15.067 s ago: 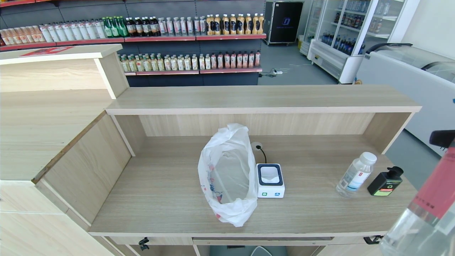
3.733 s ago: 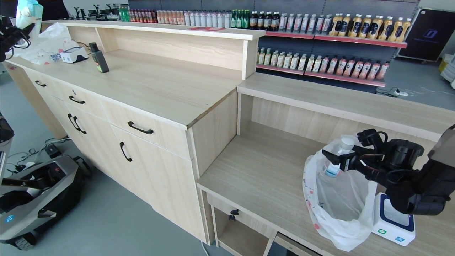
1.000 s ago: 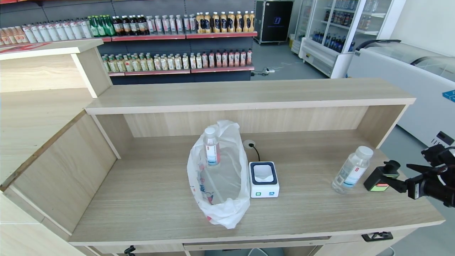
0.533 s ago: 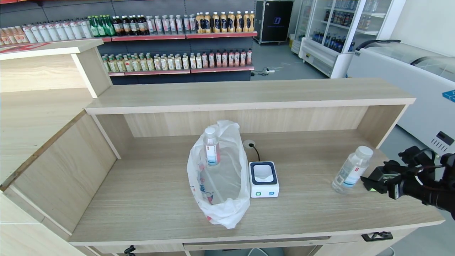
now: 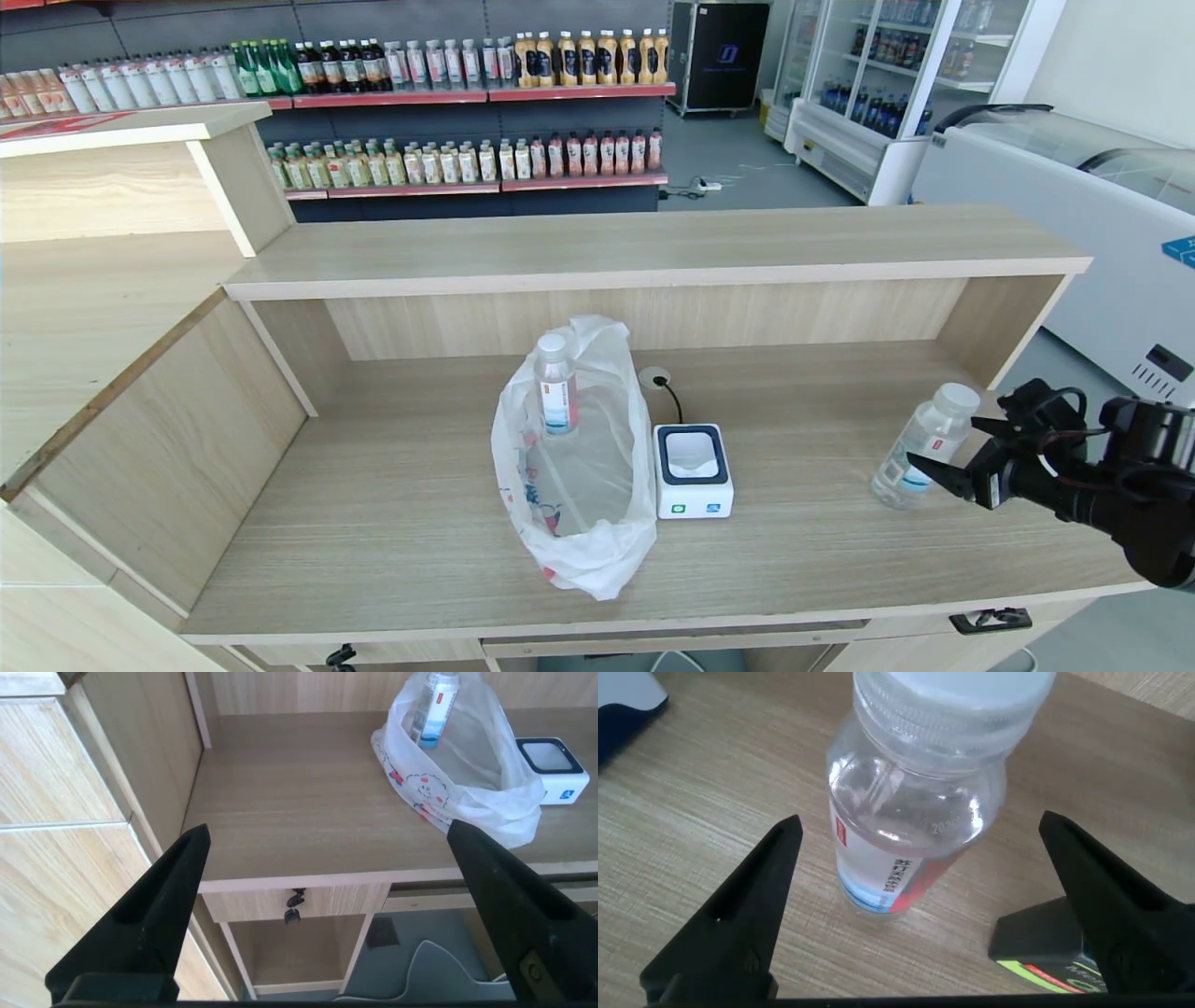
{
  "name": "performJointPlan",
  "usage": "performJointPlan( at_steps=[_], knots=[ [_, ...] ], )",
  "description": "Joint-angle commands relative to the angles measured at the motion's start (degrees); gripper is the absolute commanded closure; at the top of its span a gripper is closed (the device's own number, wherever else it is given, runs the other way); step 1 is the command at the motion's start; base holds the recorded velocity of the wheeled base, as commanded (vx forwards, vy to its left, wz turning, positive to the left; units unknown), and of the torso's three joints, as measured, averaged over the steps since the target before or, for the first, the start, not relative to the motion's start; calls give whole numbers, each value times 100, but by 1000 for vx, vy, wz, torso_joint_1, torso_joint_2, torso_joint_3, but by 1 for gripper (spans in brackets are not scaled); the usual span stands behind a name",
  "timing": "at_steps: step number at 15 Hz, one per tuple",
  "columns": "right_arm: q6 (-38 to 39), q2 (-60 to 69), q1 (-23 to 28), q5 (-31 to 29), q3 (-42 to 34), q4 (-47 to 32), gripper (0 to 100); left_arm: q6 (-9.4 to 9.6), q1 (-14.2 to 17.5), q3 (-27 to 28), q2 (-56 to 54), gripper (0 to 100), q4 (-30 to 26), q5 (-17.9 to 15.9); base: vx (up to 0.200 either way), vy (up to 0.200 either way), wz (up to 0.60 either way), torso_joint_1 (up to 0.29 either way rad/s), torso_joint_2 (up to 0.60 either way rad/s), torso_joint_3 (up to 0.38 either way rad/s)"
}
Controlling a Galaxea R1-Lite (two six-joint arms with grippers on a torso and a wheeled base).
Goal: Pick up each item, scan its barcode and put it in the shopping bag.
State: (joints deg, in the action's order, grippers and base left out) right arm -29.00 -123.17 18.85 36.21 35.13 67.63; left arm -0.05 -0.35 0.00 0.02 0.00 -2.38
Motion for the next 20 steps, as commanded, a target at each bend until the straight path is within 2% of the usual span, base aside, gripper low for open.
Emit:
performJointPlan(
  at_steps=[1, 14, 20],
  knots=[
    [0, -181, -83, 0, 29, 13, 0, -4, 0, 0, 6, 0, 0, 0, 0, 0, 0, 0, 0, 0],
    [44, -673, -549, -8, 600, 13, 0, -4, 0, 0, 6, 0, 0, 0, 0, 0, 0, 0, 0, 0],
    [61, -743, -610, 0, 723, 13, 0, -4, 0, 0, 6, 0, 0, 0, 0, 0, 0, 0, 0, 0]
  ],
)
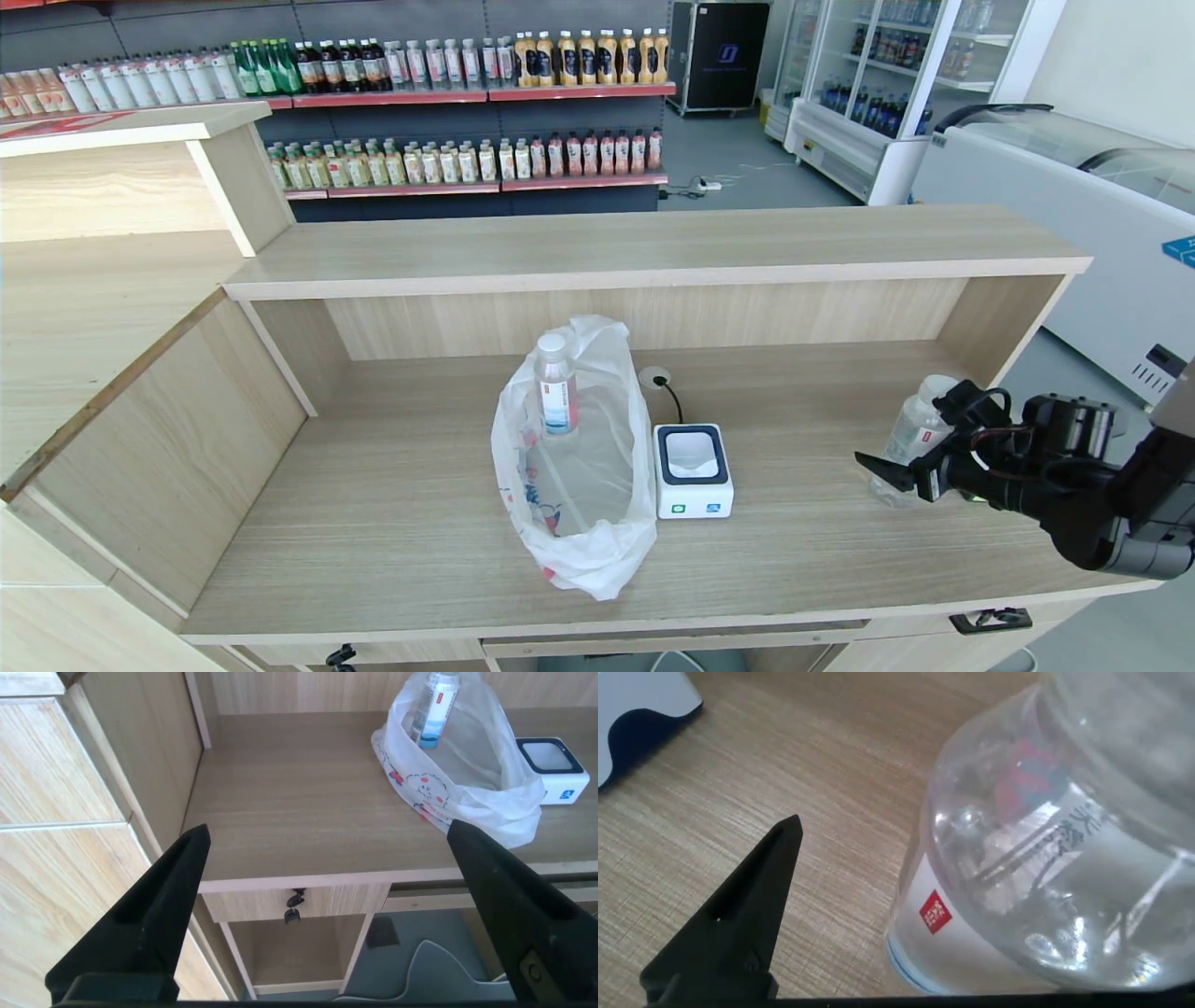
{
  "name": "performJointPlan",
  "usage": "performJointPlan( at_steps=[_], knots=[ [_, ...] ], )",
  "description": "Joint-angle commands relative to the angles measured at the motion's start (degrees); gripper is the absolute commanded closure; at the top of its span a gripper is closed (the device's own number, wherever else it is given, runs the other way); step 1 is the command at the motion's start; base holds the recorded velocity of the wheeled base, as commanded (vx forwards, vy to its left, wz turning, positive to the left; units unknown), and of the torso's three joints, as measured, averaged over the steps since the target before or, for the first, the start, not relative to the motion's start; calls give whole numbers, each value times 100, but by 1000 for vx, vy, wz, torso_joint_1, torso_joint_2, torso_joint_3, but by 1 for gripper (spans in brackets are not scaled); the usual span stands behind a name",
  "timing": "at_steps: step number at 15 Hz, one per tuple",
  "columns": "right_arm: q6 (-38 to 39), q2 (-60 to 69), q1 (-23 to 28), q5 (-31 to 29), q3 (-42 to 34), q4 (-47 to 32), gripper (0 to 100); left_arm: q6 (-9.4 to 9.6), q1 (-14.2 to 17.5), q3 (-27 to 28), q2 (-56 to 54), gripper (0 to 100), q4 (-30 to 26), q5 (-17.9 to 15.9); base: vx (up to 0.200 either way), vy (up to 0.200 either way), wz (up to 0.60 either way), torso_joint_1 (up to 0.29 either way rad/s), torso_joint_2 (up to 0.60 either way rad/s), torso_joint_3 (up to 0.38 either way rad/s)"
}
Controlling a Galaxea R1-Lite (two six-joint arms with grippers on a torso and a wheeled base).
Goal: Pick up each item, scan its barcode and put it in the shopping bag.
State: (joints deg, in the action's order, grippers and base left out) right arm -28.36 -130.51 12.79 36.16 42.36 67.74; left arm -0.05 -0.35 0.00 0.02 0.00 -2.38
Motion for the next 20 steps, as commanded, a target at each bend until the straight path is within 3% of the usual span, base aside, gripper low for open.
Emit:
performJointPlan(
  at_steps=[1, 2, 11, 13, 15, 20],
  knots=[
    [-3, -1, -4, 5, 9, 11, 0, 5, 0, 0, 6, 0, 0, 0, 0, 0, 0, 0, 0, 0],
    [-3, 26, 4, 5, 18, 11, 100, -4, 0, 0, 6, 0, 0, 0, 0, 0, 0, 0, 0, 0],
    [155, 325, 40, -12, -9, 11, 100, -4, 0, 0, 6, 0, 0, 0, 0, 0, 0, 0, 0, 0],
    [559, 553, 48, 32, -97, -7, 100, -4, 0, 0, 6, 0, 0, 0, 0, 0, 0, 0, 0, 0],
    [1544, 1388, 22, 225, -167, -543, 100, -4, 0, 0, 6, 0, 0, 0, 0, 0, 0, 0, 0, 0],
    [2660, 3506, -4, 1930, 317, -2485, 100, -4, 0, 0, 6, 0, 0, 0, 0, 0, 0, 0, 0, 0]
  ],
)
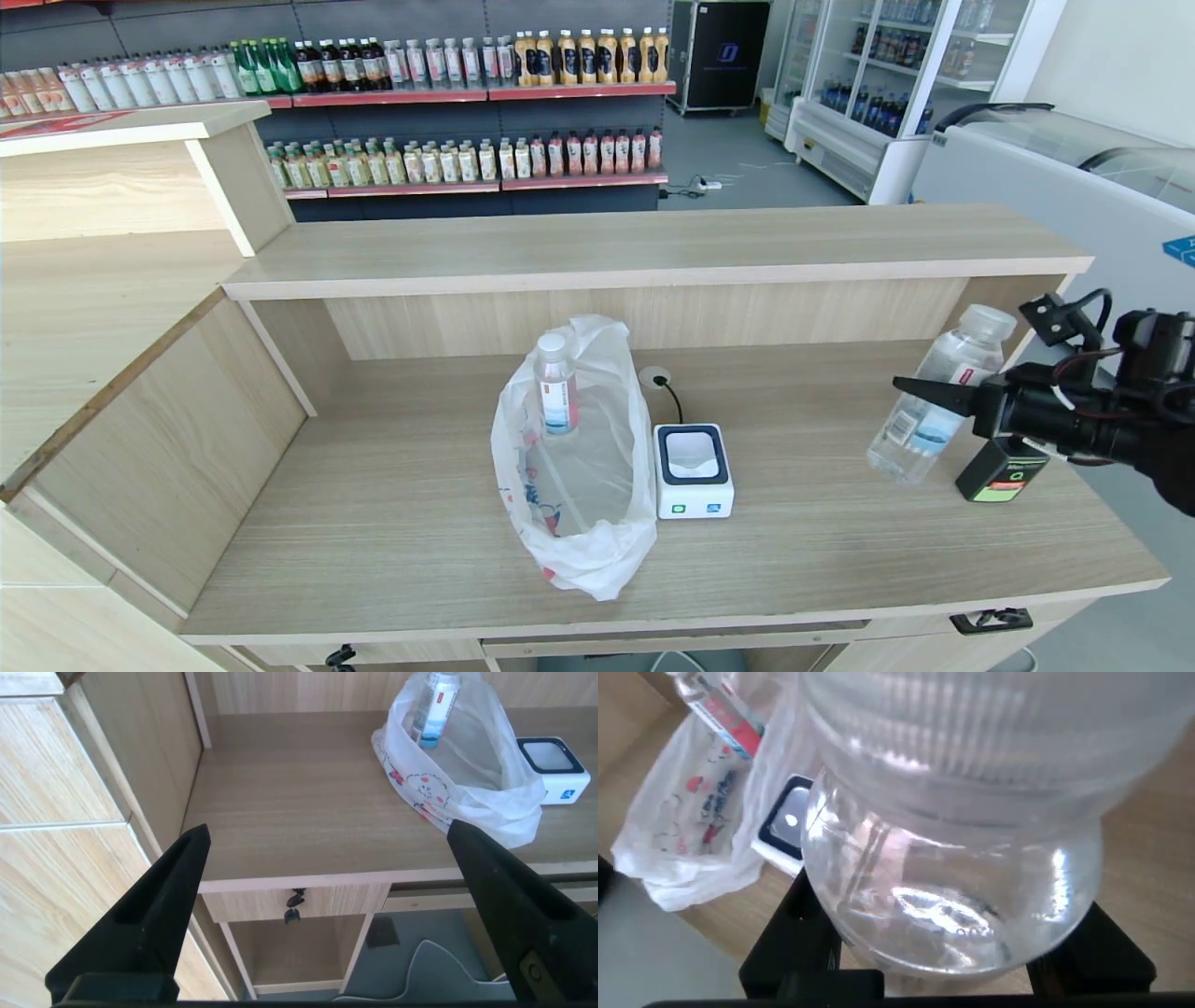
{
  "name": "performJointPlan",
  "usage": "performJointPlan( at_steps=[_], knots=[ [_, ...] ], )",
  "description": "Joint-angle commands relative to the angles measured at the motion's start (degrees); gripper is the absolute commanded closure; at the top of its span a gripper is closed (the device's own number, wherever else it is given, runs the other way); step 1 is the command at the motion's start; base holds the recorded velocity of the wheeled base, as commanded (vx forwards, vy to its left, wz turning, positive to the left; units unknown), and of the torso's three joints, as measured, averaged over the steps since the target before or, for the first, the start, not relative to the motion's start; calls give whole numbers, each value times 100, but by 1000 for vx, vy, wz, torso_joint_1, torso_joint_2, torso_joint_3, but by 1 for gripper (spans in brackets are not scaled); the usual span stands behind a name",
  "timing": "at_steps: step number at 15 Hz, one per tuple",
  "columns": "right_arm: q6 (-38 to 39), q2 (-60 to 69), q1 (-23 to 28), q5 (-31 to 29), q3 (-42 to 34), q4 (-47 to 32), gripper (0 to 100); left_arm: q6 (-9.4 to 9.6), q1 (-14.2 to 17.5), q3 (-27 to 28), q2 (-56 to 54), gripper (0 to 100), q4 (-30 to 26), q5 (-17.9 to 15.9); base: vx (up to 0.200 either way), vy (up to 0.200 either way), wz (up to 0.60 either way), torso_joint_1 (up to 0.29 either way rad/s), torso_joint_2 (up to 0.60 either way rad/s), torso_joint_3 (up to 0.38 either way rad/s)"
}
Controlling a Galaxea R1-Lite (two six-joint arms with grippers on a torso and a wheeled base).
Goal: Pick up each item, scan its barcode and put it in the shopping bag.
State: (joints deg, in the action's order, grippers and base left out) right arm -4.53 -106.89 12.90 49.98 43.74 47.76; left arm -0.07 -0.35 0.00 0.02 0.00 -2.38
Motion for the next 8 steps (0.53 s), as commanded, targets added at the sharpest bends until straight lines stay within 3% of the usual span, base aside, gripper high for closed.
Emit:
performJointPlan(
  at_steps=[1, 3, 8],
  knots=[
    [366, 1328, -7, 838, 170, -566, 100, -1, 0, 0, 6, 0, 0, 0, 0, 0, 0, 0, 0, 0],
    [1253, 2111, -42, 1392, 170, -768, 100, -1, 0, 0, 6, 0, 0, 0, 0, 0, 0, 0, 0, 0],
    [2870, 2779, -771, 1462, 407, -768, 100, -1, 0, 0, 6, 0, 0, 0, 0, 0, 0, 0, 0, 0]
  ],
)
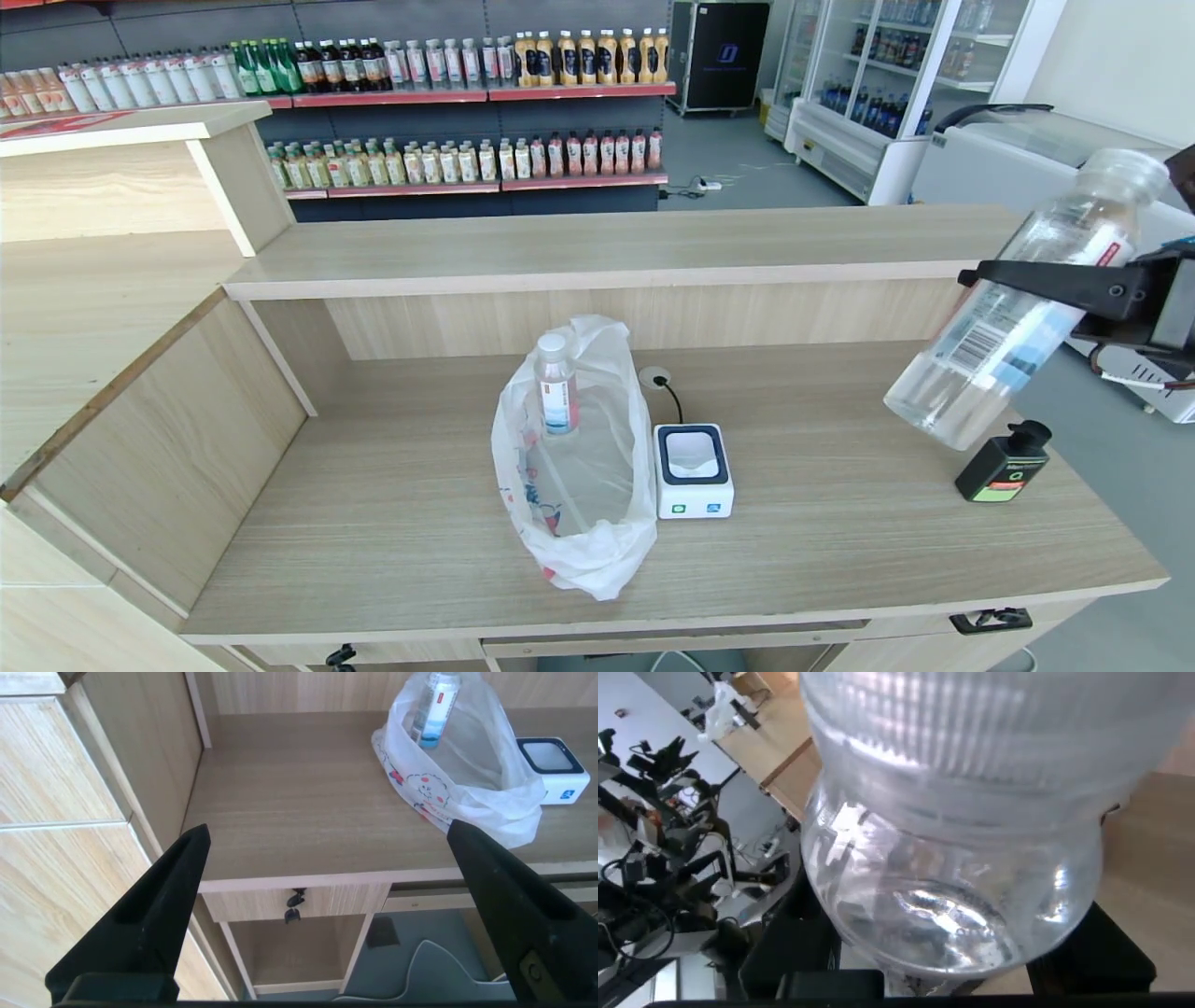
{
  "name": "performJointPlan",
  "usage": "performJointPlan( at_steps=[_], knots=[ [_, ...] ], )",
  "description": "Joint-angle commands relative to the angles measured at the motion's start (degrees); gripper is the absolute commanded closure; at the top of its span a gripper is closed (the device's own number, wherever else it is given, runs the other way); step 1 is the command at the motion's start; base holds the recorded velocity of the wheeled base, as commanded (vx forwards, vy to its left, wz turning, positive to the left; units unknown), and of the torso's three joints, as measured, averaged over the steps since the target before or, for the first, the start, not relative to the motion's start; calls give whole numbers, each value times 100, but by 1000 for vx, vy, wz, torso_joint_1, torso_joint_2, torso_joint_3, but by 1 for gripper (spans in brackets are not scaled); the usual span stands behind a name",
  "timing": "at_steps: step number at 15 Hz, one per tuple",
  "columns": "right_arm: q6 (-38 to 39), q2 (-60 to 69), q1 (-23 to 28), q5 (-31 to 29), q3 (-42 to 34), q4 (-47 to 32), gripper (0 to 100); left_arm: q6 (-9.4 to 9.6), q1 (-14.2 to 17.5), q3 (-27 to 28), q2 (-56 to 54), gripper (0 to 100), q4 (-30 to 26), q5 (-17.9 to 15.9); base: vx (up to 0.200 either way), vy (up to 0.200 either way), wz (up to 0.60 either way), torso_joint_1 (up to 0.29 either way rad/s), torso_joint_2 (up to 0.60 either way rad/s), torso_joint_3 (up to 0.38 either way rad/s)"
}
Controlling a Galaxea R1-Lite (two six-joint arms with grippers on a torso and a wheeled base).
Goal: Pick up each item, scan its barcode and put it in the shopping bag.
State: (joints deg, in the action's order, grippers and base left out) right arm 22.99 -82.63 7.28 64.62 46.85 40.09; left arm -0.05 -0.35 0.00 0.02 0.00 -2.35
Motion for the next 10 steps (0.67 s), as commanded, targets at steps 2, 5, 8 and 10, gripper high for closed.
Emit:
performJointPlan(
  at_steps=[2, 5, 8, 10],
  knots=[
    [487, 520, -490, 7, 211, -2, 100, -4, 0, 0, 6, 0, 0, -2, 0, 0, 0, 0, 0, 0],
    [566, 871, -912, 15, 132, -19, 100, -4, 0, 0, 6, 0, 0, -2, 0, 0, 0, 0, 0, 0],
    [663, 1179, -1238, 24, -18, -37, 100, -4, 0, 0, 6, 0, 0, -2, 0, 0, 0, 0, 0, 0],
    [786, 1381, -1422, 24, -71, -98, 100, -4, 0, 0, 6, 0, 0, -2, 0, 0, 0, 0, 0, 0]
  ],
)
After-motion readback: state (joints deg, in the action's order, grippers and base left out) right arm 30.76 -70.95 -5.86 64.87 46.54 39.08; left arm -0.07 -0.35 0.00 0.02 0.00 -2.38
